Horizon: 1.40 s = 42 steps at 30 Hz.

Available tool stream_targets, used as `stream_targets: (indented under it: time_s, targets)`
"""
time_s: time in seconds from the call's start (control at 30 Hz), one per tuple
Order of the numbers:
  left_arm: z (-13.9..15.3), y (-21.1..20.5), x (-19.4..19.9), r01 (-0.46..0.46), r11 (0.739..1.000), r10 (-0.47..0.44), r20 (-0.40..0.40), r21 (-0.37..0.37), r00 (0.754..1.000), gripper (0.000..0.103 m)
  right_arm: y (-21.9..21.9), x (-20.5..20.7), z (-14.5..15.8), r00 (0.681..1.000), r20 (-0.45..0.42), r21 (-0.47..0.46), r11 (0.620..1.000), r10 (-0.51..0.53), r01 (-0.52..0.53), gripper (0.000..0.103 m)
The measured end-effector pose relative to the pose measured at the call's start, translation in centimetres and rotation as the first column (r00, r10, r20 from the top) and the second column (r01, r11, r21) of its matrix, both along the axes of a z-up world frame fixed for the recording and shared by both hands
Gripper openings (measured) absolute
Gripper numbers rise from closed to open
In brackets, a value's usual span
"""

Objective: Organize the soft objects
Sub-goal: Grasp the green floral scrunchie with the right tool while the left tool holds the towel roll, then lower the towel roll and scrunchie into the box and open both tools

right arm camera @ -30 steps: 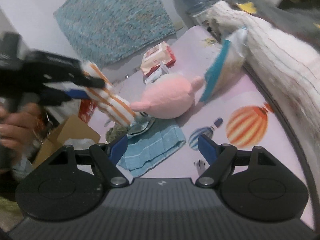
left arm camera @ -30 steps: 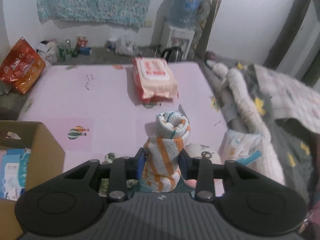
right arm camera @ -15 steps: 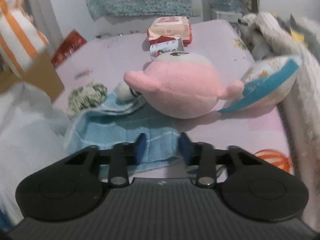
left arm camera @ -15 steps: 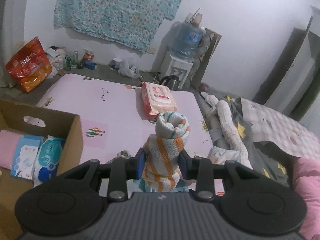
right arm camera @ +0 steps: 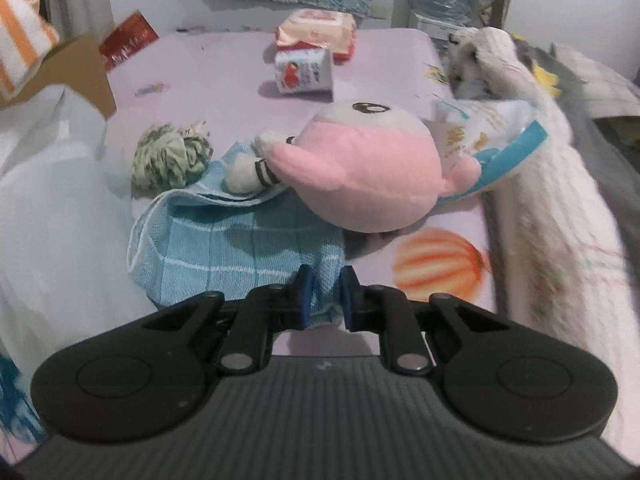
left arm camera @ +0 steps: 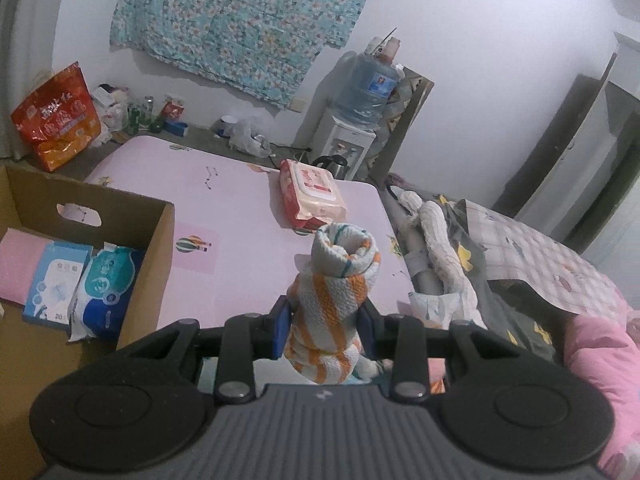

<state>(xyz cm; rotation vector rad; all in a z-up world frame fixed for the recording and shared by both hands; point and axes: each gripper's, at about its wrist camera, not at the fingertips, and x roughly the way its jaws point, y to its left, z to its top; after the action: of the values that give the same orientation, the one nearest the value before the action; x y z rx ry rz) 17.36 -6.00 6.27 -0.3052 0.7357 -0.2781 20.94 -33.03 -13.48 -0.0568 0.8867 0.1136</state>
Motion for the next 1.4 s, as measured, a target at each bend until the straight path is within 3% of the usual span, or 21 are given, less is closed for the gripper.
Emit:
stream_targets:
  time_s: [0.17,0.3,0.47,0.57,0.7,0.8,0.93,0.97,1.03,1.17,1.3,1.37,1.4]
  targets:
    - [-0.8,-0.4,-0.9,0.027,1.000,-0.027,-0.001,0.003,1.000,0.036,-2.4,-3.2,0.4,0.998,-0.018,-0.010,0.998,-0.059,0.059,0.013]
    - [-1.5,-0.8,-1.6,0.050,0.999,-0.050,-0.015,0.007,0.999,0.036,-5.4,-4.8,0.9,0.991,-0.009,0.163,0.978,-0.131,0.130,0.017]
    - [-1.7,-0.7,-2.2,0.058,0.998,-0.058,-0.012,0.015,0.998,0.036,-8.2,-7.7,1.9,0.969,0.001,0.373,0.899,-0.246,0.228,0.033]
    - [-1.7,-0.7,-2.2,0.057,0.998,-0.057,-0.014,0.016,0.998,0.036,-8.7,-9.0,2.7,0.958,0.025,0.438,0.864,-0.287,0.247,0.046]
    - [-1.4,-0.3,-2.5,0.050,0.999,-0.050,-0.011,0.015,0.999,0.036,-8.4,-9.1,4.5,0.965,0.059,0.513,0.837,-0.254,0.189,0.048]
    - [-0.8,0.2,-2.7,0.031,0.999,-0.031,0.011,0.013,0.999,0.036,-7.0,-7.7,6.4,0.980,0.105,0.558,0.826,-0.167,0.080,0.052]
    - [0.0,1.4,-2.9,-0.001,1.000,0.001,0.029,0.006,1.000,0.036,-3.8,-3.1,8.1,0.990,0.133,0.528,0.848,-0.038,-0.039,0.064]
    - [0.2,1.8,-2.9,-0.010,1.000,0.010,0.033,0.006,0.999,0.036,-2.8,-1.5,8.1,0.992,0.127,0.510,0.857,0.009,-0.073,0.070]
    - [0.5,2.7,-3.0,-0.030,1.000,0.030,0.040,0.005,0.999,0.036,-0.7,1.6,7.5,0.994,0.087,0.457,0.884,0.063,-0.096,0.071]
    - [1.3,5.0,-3.1,-0.073,0.997,0.073,0.040,-0.015,0.997,0.036,3.0,7.3,4.9,0.990,-0.026,0.327,0.937,0.142,-0.126,0.071]
    - [2.4,7.7,-3.6,-0.119,0.993,0.119,0.058,-0.014,0.991,0.036,4.9,10.6,1.9,0.975,-0.136,0.275,0.952,0.176,-0.134,0.069]
    - [3.0,9.4,-4.0,-0.147,0.989,0.147,0.068,-0.004,0.987,0.036,5.6,11.3,0.9,0.964,-0.177,0.261,0.954,0.197,-0.147,0.057]
    - [3.3,10.4,-4.2,-0.166,0.986,0.165,0.072,0.002,0.984,0.036,5.9,11.3,0.7,0.962,-0.181,0.258,0.954,0.203,-0.153,0.056]
